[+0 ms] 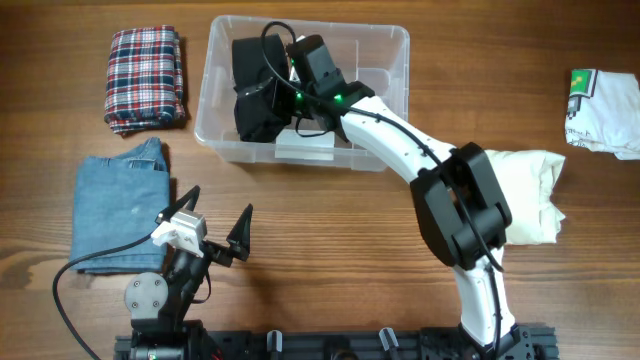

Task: Pack container
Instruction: 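Carry the black garment with the right gripper into the clear container, then lower the black garment into the container's left side and release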

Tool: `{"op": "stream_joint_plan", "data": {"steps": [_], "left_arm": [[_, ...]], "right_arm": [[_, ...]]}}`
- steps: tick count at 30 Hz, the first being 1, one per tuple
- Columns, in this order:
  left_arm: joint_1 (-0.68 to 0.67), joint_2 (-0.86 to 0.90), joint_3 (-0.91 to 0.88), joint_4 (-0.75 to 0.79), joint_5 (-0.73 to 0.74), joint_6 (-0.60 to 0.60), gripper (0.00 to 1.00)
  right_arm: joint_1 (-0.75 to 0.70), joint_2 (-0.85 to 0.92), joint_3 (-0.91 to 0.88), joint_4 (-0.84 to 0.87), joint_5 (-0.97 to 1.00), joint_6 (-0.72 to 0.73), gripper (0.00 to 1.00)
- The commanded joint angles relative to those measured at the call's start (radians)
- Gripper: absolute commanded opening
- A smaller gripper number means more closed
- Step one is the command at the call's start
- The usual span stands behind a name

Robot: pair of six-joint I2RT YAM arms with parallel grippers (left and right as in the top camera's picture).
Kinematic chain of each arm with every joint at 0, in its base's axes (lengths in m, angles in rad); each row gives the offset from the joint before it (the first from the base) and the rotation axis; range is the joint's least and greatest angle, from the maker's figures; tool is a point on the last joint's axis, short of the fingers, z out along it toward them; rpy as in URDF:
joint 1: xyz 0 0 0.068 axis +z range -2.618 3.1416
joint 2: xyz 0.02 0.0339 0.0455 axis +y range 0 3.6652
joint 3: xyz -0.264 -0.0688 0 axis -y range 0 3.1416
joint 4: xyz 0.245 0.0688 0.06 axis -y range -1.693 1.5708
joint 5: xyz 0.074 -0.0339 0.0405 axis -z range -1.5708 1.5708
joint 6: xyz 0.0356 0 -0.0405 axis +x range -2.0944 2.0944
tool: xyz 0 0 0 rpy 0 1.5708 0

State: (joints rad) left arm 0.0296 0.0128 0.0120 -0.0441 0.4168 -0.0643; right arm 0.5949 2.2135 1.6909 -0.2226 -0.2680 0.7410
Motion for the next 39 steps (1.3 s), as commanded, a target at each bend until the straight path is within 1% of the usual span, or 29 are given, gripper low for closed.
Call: {"op": "stream_joint_plan", "data": {"steps": [1, 2, 5, 7, 9, 11, 13, 16, 20, 23, 24, 26, 27, 29, 30, 31, 32, 33, 34, 38, 39], "left_arm": [[0.008, -0.008, -0.006, 0.002, -0.002, 0.012, 1.00], [0.008, -0.008, -0.006, 0.002, -0.002, 0.012, 1.00], [0.008, -0.008, -0.006, 0.002, -0.002, 0.012, 1.00], [0.008, -0.008, -0.006, 0.002, -0.002, 0.012, 1.00], [0.008, -0.008, -0.006, 0.002, -0.002, 0.012, 1.00], [0.008, -0.008, -0.006, 0.002, -0.002, 0.012, 1.00], [0.008, -0.008, -0.006, 0.002, -0.002, 0.012, 1.00], [0.008, -0.008, -0.006, 0.002, -0.002, 0.012, 1.00], [0.008, -0.008, -0.006, 0.002, -0.002, 0.012, 1.00], [0.008, -0.008, -0.006, 0.002, -0.002, 0.012, 1.00], [0.008, -0.008, -0.006, 0.002, -0.002, 0.012, 1.00], [0.008, -0.008, -0.006, 0.002, -0.002, 0.012, 1.00], [0.008, -0.008, -0.006, 0.002, -0.002, 0.012, 1.00], [0.008, -0.008, -0.006, 0.002, -0.002, 0.012, 1.00], [0.008, -0.008, -0.006, 0.002, -0.002, 0.012, 1.00], [0.008, -0.008, -0.006, 0.002, -0.002, 0.012, 1.00], [0.008, -0.008, -0.006, 0.002, -0.002, 0.012, 1.00], [0.008, -0.008, -0.006, 0.002, -0.002, 0.012, 1.00], [0.008, -0.008, -0.006, 0.002, -0.002, 0.012, 1.00], [0.008, -0.008, -0.006, 0.002, -0.002, 0.012, 1.00], [0.008, -0.008, -0.006, 0.002, -0.002, 0.012, 1.00]], "right_arm": [[0.000, 0.022, 0.003, 0.016, 0.028, 0.021, 0.39], [0.000, 0.022, 0.003, 0.018, 0.028, 0.021, 0.44], [0.000, 0.022, 0.003, 0.021, 0.027, 0.021, 0.47], [0.000, 0.021, 0.003, 0.028, 0.023, 0.021, 0.54], [0.000, 0.021, 0.003, 0.058, -0.016, 0.021, 0.58], [0.000, 0.021, 0.003, 0.095, -0.056, 0.021, 0.60], [0.000, 0.021, 0.003, 0.129, -0.101, 0.021, 0.67], [0.000, 0.014, 0.003, 0.163, -0.161, 0.017, 0.70], [0.000, -0.006, 0.003, 0.141, -0.159, -0.020, 0.72], [-0.005, -0.037, 0.003, 0.102, -0.104, -0.076, 0.73], [-0.006, -0.056, 0.004, 0.084, -0.063, -0.121, 0.73], [-0.006, -0.109, 0.006, 0.016, 0.080, -0.195, 0.73], [-0.006, -0.149, 0.006, -0.027, 0.180, -0.251, 0.75], [-0.006, -0.179, 0.006, -0.064, 0.231, -0.299, 0.77], [-0.006, -0.184, 0.006, -0.076, 0.235, -0.307, 0.76], [-0.006, -0.187, 0.006, -0.100, 0.235, -0.322, 0.72], [-0.006, -0.186, 0.006, -0.130, 0.243, -0.321, 0.63], [-0.006, -0.175, 0.005, -0.164, 0.264, -0.322, 0.48], [-0.006, -0.174, 0.005, -0.182, 0.277, -0.322, 0.40], [-0.006, -0.113, 0.003, -0.244, 0.301, -0.320, 0.17], [-0.006, -0.103, 0.003, -0.251, 0.302, -0.320, 0.14]]}}
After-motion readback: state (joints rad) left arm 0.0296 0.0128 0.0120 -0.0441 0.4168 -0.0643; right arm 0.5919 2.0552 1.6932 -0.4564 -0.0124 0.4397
